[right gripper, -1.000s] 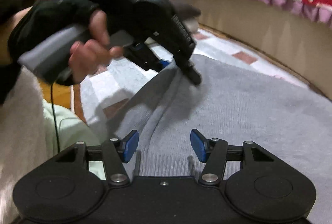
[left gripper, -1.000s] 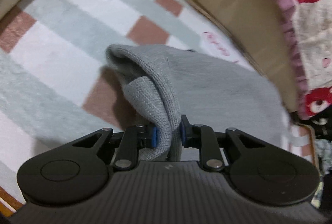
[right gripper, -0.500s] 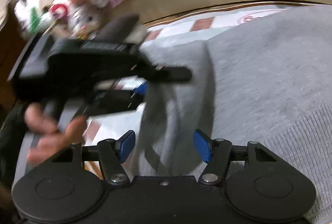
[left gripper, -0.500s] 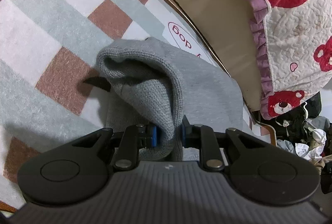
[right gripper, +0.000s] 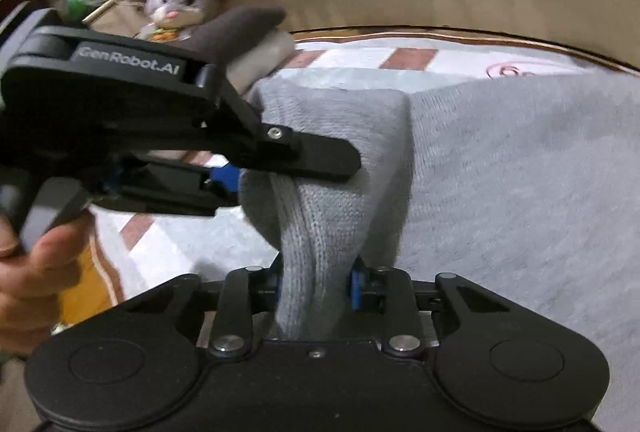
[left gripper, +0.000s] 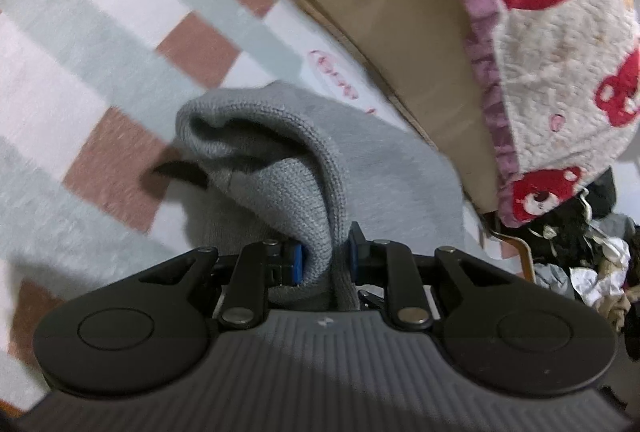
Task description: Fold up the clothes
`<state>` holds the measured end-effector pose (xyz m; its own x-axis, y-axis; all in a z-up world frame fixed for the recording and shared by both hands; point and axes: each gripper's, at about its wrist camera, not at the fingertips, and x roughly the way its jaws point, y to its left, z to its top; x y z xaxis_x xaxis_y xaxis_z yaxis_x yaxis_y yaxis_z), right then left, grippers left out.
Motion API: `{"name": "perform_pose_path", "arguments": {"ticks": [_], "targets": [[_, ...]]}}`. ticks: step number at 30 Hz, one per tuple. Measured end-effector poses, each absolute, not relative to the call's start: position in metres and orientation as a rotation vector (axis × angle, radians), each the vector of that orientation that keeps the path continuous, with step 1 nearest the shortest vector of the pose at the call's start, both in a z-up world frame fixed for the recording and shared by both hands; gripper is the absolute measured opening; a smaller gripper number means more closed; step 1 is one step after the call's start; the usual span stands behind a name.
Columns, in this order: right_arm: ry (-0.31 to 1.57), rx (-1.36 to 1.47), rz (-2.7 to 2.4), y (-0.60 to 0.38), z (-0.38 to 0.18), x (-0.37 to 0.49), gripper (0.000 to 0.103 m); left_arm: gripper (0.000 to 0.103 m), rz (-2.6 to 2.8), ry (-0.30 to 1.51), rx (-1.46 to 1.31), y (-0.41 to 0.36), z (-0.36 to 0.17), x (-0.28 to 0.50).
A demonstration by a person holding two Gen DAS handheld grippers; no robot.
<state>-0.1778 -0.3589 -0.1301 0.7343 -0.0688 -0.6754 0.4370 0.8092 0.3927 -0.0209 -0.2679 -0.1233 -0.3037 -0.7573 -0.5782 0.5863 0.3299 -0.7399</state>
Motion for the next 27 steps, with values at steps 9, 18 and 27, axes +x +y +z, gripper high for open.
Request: {"name": "perform_pose_path", "arguments": {"ticks": [9,18,27], "targets": [[0.61,0.608,-0.186,-0.446,-0.045,-0.302,0.031,0.019,-1.632,1.166,-0.214,-0.334,-0.035,-0.109],[0.485,0.877,-0.358,-0.574,-0.078,-0.441,0.032,0.019,-1.733,1.198,0.04,-0.519,-0.015,-0.23],[0.608,1.098,-0.584,-0.626,-0.154,-0.448,0.051,0.037,-1.584,1.017,0.282,-0.542,-0.069,-0.267]]}}
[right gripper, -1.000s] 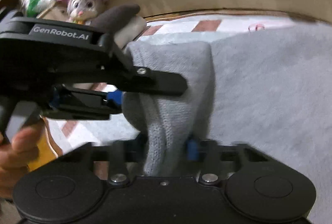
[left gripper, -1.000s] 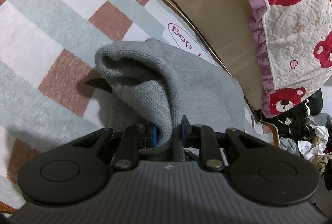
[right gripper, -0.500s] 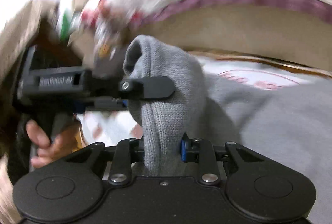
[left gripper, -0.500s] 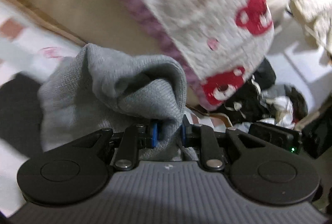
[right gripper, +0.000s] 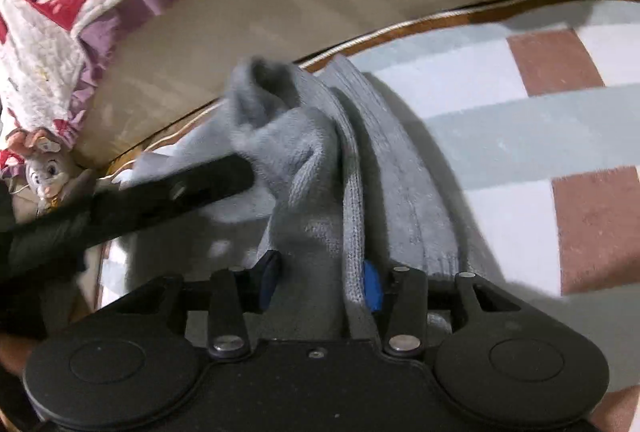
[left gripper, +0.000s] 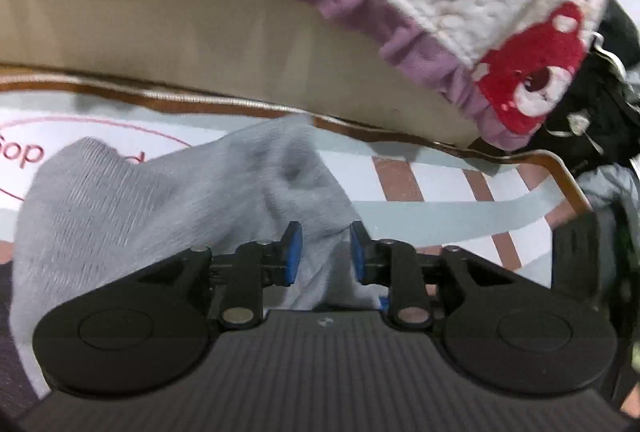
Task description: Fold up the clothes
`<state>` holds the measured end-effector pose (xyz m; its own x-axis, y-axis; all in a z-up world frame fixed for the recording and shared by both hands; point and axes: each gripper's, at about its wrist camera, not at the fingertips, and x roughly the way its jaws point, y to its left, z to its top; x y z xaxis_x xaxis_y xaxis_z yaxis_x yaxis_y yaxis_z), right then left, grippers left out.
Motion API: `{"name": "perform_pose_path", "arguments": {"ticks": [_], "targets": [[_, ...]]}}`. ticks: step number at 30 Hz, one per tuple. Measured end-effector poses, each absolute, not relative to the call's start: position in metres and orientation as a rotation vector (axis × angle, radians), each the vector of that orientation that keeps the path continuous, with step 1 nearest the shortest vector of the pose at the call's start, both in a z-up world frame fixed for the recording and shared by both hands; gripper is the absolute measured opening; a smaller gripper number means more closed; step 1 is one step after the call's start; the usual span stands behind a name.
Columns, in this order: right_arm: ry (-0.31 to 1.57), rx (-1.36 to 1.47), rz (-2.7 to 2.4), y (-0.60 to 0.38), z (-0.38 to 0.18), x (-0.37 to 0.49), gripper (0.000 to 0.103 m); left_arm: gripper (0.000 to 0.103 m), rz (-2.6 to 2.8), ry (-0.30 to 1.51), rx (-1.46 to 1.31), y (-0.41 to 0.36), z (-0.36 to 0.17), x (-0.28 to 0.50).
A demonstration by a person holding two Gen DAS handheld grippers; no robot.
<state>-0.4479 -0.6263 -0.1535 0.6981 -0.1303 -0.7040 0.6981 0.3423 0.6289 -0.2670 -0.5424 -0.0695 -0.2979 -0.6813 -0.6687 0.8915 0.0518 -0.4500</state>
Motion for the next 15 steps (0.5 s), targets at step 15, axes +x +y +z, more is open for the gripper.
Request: {"name": "perform_pose_path", "arguments": {"ticks": [15], "targets": [[0.571,1.148,-0.543,-0.622,-0.146,-0.466,0.067,0.049,-1.597,0.905,0.3,-0.404,-0.1,-0.239]]}}
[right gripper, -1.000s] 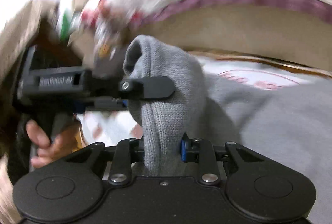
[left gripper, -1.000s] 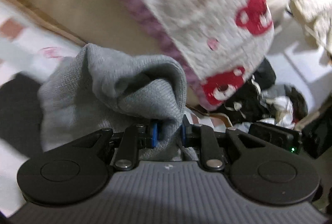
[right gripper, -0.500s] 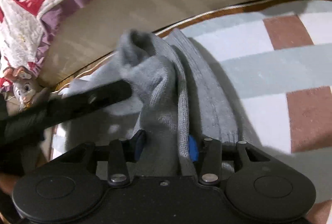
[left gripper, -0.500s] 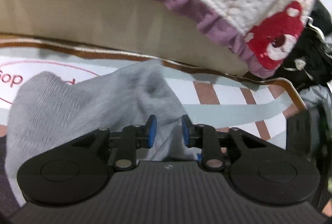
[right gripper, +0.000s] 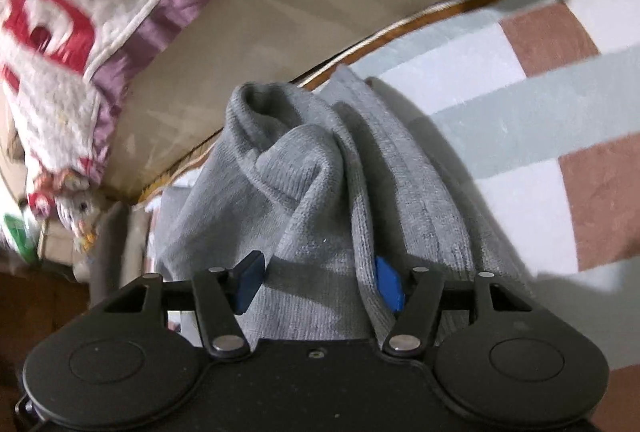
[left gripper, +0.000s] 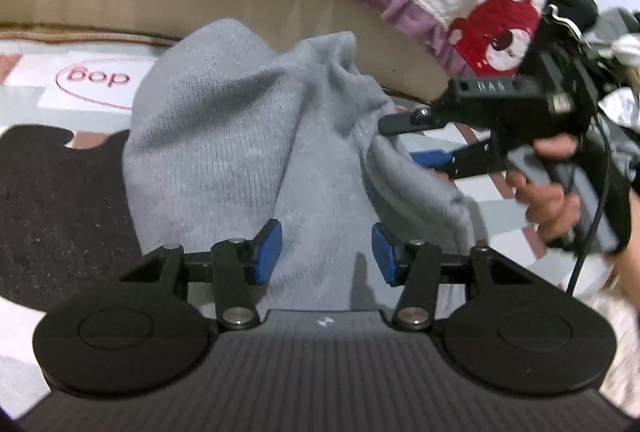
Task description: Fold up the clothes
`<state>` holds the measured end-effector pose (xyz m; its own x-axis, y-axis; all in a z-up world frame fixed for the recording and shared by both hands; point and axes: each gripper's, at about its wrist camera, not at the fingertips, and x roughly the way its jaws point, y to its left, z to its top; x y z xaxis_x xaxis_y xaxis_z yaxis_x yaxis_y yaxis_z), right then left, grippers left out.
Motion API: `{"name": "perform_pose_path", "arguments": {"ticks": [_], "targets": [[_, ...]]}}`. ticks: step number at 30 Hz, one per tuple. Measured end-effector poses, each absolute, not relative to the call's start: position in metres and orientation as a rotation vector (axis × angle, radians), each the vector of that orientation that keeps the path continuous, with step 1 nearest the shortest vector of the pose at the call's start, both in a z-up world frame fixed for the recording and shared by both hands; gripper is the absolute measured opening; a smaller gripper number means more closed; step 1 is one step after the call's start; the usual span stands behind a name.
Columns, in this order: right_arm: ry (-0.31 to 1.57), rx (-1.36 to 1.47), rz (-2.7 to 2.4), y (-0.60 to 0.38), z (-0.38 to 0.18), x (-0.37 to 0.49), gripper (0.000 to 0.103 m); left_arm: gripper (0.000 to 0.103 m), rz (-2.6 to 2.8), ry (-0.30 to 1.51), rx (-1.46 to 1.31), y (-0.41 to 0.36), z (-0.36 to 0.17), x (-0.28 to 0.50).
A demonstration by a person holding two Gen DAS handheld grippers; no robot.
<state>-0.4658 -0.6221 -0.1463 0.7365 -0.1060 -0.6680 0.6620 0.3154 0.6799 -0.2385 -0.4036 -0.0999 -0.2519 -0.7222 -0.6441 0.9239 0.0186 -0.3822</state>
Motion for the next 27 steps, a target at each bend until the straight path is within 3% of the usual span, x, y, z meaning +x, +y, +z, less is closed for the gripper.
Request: {"name": "perform_pose_path", "arguments": {"ticks": [4,11,16,23,24,25,27], "targets": [[0.684,1.027,-0.53,-0.606,-0.135,-0.46,0.068,0.05,-1.611,0.875,0.249,-0.388,-0.101,-0.239],[0.751,0.994,-0.527,-0.606,-0.141,-0.449,0.076,0.053,-1.685,1.055,0.149,-0.398,-0.124,-0.244],[0.675,1.083,-0.569,-0.624,-0.15,-0.456,0.076,0.053,-1.754,1.025,0.237,-0.415,-0.131,-0.272],[0.635,1.14,-0.541,-0.639,-0.166,-0.447,0.081,0.05,-1.784,1.122,0.217,-0.43,-0.136,-0.279],[0.635,1.129,-0.551,-0.64,-0.169,-0.445,0.079,0.05,-1.782,1.124,0.191,-0.427,-0.13,-0.273],[0.634,1.118,-0.561,-0.641,-0.172,-0.443,0.069,0.052,-1.779,1.126,0.165,-0.425,-0.124,-0.267],[0.617,1.064,-0.565,-0.637,-0.165,-0.441,0.033,0.053,-1.733,1.115,0.093,-0.418,-0.112,-0.247]]}}
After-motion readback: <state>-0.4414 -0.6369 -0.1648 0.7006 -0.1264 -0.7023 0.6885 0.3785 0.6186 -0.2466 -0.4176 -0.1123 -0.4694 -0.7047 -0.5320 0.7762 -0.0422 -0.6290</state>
